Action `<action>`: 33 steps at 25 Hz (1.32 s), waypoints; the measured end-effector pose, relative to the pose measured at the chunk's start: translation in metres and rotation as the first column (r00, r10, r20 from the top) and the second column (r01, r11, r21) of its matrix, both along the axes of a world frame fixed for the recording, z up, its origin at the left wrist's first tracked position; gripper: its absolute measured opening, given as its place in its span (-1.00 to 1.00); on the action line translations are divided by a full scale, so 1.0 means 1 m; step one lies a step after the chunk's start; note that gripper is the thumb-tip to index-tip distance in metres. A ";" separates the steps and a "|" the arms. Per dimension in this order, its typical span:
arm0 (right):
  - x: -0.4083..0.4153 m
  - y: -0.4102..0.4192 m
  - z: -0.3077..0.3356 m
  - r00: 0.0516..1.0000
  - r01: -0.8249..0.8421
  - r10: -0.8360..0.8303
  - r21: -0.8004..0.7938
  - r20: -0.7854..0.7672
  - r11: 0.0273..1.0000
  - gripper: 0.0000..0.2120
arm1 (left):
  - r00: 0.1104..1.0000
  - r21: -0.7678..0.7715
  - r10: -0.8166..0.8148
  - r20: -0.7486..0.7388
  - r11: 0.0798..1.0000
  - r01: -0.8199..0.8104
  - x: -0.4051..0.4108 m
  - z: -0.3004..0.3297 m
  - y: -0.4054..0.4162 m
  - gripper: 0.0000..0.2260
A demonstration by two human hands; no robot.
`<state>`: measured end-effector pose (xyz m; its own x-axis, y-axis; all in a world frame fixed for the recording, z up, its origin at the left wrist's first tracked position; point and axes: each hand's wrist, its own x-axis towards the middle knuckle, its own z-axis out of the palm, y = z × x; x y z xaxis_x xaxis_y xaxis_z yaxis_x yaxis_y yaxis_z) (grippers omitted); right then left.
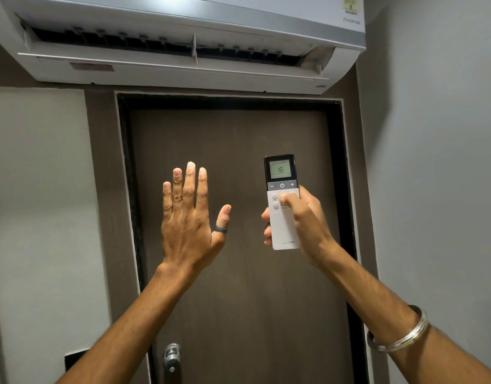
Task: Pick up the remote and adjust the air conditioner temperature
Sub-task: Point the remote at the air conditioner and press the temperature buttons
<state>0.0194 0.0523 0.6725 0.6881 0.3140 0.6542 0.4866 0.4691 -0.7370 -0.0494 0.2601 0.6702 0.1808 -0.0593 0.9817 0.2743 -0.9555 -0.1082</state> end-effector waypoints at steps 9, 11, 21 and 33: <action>-0.002 -0.007 0.001 1.000 -0.016 0.016 -0.006 -0.007 1.000 -0.75 | 1.000 -0.006 -0.002 -0.009 1.000 0.002 0.000 0.001 -0.005 -0.28; -0.003 -0.008 0.001 1.000 -0.016 0.016 -0.010 -0.005 1.000 -0.76 | 1.000 -0.004 0.002 -0.010 1.000 -0.002 0.001 0.001 -0.005 -0.28; -0.006 -0.011 0.001 1.000 -0.010 0.010 -0.023 -0.011 1.000 -0.74 | 1.000 -0.004 0.012 -0.018 1.000 -0.012 0.003 -0.001 -0.007 -0.27; -0.001 -0.008 -0.001 0.994 -0.028 0.025 -0.033 -0.103 0.999 -0.43 | 0.999 -0.013 0.002 -0.035 1.000 -0.002 0.001 -0.005 -0.008 -0.28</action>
